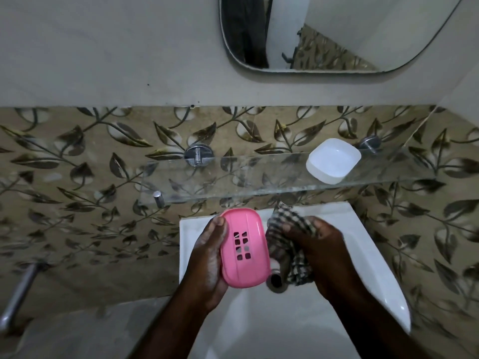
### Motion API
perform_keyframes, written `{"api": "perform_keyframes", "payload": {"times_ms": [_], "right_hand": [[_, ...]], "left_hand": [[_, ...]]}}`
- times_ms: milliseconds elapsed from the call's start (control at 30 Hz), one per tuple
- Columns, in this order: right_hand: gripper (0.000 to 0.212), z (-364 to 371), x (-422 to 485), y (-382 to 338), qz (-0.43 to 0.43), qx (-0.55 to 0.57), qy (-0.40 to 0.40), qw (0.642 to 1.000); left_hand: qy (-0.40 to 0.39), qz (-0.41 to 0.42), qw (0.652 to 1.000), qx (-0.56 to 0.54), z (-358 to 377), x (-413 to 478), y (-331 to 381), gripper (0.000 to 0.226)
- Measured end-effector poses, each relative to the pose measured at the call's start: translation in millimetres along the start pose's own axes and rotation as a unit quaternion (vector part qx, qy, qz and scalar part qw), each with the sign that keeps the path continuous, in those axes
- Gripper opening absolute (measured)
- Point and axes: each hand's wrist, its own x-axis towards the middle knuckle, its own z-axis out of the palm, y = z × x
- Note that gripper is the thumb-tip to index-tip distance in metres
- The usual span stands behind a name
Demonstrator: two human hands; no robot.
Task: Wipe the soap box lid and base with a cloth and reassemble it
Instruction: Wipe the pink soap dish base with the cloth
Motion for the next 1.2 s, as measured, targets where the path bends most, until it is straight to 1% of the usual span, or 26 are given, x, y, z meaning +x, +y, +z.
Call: {"api": "perform_keyframes", "payload": {"times_ms": [67,133,167,200,233,267,333,367,400,433,467,533,600,633,667,700,733,767,800,833,867,933,1000,1067,1100,1200], "right_hand": [[0.009,-1,-4,-8,-0.066,-0.047,0.006,0.997],[0.013,7,-8,-8,-0.147,-0.124,-0.022,0.981],[0.015,13,-10,-6,-0.205,-0.194,-0.045,0.958],[0.018,23,-12,-1,-0.283,-0.280,-0.067,0.915],[0.024,33,-13,6,-0.343,-0.367,-0.077,0.862],[0.027,42,-13,13,-0.385,-0.415,-0.074,0.821],[0.031,47,-14,23,-0.411,-0.418,-0.085,0.806],[0.040,47,-16,25,-0.429,-0.426,-0.103,0.790],[0.048,43,-19,24,-0.434,-0.437,-0.134,0.777],[0.052,36,-19,27,-0.444,-0.451,-0.168,0.756],[0.052,28,-18,27,-0.451,-0.463,-0.207,0.734],[0.046,18,-15,19,-0.441,-0.477,-0.268,0.711],[0.040,10,-13,6,-0.446,-0.493,-0.285,0.690],[0.041,5,-11,0,-0.456,-0.496,-0.283,0.683],[0.043,5,-11,-6,-0.449,-0.481,-0.285,0.697],[0.041,3,-10,-11,-0.430,-0.460,-0.273,0.728],[0.036,0,-8,-17,-0.399,-0.429,-0.243,0.773],[0.029,0,-4,-22,-0.354,-0.384,-0.209,0.827],[0.024,2,-1,-25,-0.306,-0.359,-0.185,0.862],[0.023,6,1,-27,-0.284,-0.346,-0.181,0.876],[0.026,13,3,-26,-0.282,-0.358,-0.164,0.875],[0.039,28,2,-22,-0.284,-0.359,-0.122,0.881],[0.048,42,2,-24,-0.342,-0.378,-0.096,0.855],[0.052,47,3,-27,-0.381,-0.394,-0.091,0.832],[0.052,47,5,-30,-0.381,-0.387,-0.100,0.833],[0.045,47,4,-36,-0.358,-0.332,-0.140,0.861]], "left_hand": [[-0.003,0.003,1.000,0.025,0,0,5,0.029],[-0.029,0.000,0.999,0.043,1,0,6,0.040],[-0.043,0.000,0.998,0.050,4,-1,4,0.046],[-0.058,0.004,0.997,0.046,7,-2,3,0.049],[-0.067,0.013,0.997,0.035,10,-2,2,0.048],[-0.067,0.019,0.997,0.016,13,-2,2,0.044],[-0.051,0.027,0.998,-0.020,15,-1,7,0.036],[-0.048,0.028,0.998,-0.031,14,-1,11,0.033],[-0.045,0.028,0.998,-0.032,14,-1,15,0.030],[-0.041,0.028,0.998,-0.027,13,-3,19,0.028],[-0.032,0.030,0.999,-0.024,13,-4,21,0.029],[-0.030,0.042,0.999,-0.013,13,-7,23,0.038],[-0.037,0.043,0.998,0.001,17,-10,21,0.047],[-0.040,0.044,0.998,0.001,19,-10,19,0.047],[-0.042,0.049,0.998,-0.008,22,-10,19,0.044],[-0.043,0.055,0.997,-0.023,24,-8,20,0.040],[-0.044,0.060,0.996,-0.041,25,-6,23,0.035],[-0.047,0.065,0.995,-0.056,26,-1,28,0.033],[-0.046,0.066,0.995,-0.065,28,3,33,0.031],[-0.039,0.067,0.995,-0.066,32,6,37,0.032],[-0.029,0.068,0.995,-0.062,37,8,39,0.034],[-0.020,0.059,0.997,-0.036,47,7,36,0.045],[-0.016,0.048,0.999,-0.010,52,5,34,0.052],[-0.013,0.058,0.998,-0.006,51,5,36,0.049],[-0.016,0.065,0.998,-0.005,49,7,39,0.050],[-0.026,0.083,0.996,-0.006,51,9,47,0.052]]}}
